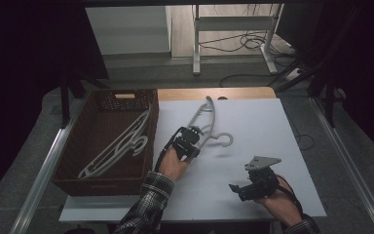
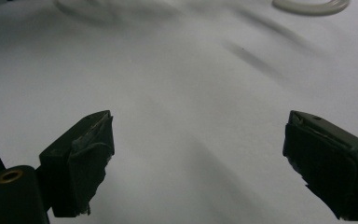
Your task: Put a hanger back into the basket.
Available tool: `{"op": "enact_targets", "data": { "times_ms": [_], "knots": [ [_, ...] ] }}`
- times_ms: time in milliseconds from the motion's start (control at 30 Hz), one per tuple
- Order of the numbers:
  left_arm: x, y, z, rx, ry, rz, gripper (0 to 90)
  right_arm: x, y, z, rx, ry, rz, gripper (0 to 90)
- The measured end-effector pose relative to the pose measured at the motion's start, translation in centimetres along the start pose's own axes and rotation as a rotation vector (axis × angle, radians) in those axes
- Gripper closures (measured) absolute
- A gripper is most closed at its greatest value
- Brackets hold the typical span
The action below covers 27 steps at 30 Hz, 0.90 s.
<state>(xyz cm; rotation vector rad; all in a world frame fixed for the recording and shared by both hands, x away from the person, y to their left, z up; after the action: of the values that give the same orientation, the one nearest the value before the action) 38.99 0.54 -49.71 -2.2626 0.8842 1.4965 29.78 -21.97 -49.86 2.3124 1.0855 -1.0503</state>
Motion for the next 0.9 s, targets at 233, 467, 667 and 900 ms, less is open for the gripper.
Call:
{"op": "enact_targets", "data": {
  "times_ms": [233,467,667,900],
  "knots": [
    [-1.9,0.1,-0.6,0.041,0.041,0.054,82.5,0.0,0.0,0.0,0.000,-0.001,0.000,9.3],
    [-3.5,0.1,-0.9,0.062,0.075,0.073,82.5,0.0,0.0,0.0,0.000,-0.002,-0.001,9.3],
    [-5.1,-0.1,-1.4,0.068,0.113,0.096,82.5,0.1,-0.1,0.0,0.003,-0.004,-0.002,9.3],
    [-6.6,-0.5,-1.6,0.078,0.135,0.102,82.5,0.1,-0.1,0.0,0.003,-0.006,-0.003,9.2]
  ]
}}
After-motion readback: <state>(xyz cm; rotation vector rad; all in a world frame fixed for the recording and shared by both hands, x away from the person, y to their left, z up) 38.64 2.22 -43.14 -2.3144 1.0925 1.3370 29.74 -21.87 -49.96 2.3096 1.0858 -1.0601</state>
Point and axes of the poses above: each handheld gripper's, and its own axes: x roughly forward along the jaws, z roughly out of its underside, y roughly to its right, the point moved 3 cm from there along x, roughly forward along the jaws, and after that the axes turned 2 degrees about -y, right-handed, at the moved point
